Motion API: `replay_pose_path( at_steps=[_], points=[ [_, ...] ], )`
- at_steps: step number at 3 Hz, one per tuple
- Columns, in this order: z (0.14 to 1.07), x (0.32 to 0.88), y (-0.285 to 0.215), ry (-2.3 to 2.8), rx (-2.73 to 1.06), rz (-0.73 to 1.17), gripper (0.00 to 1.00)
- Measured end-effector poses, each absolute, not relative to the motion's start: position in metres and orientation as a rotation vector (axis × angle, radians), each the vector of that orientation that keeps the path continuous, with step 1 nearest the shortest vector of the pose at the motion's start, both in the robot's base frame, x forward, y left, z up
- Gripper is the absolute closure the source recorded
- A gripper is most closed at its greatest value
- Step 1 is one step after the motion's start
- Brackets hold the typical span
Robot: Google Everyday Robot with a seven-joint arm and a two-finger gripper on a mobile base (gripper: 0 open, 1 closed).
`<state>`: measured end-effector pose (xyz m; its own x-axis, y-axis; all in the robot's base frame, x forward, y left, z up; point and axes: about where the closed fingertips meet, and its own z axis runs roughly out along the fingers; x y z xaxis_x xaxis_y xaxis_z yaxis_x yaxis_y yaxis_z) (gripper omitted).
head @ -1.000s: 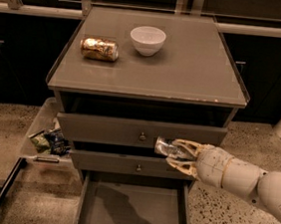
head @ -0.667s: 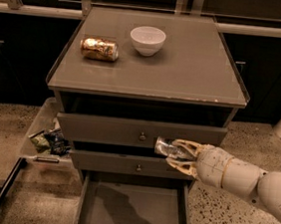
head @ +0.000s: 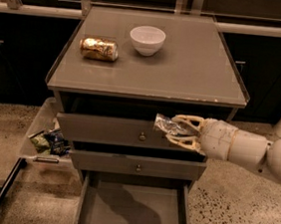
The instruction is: Pick redbull can from bottom drawer and place on counter
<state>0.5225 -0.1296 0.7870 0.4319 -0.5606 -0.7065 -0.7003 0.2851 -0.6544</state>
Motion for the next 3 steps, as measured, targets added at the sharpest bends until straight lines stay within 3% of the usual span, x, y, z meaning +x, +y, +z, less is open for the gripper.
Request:
replay_pose_path(
  at_steps=[3],
  points=[
    [0.924,0.628,-0.142,1.233,-1.223,0.331,1.0]
  ],
)
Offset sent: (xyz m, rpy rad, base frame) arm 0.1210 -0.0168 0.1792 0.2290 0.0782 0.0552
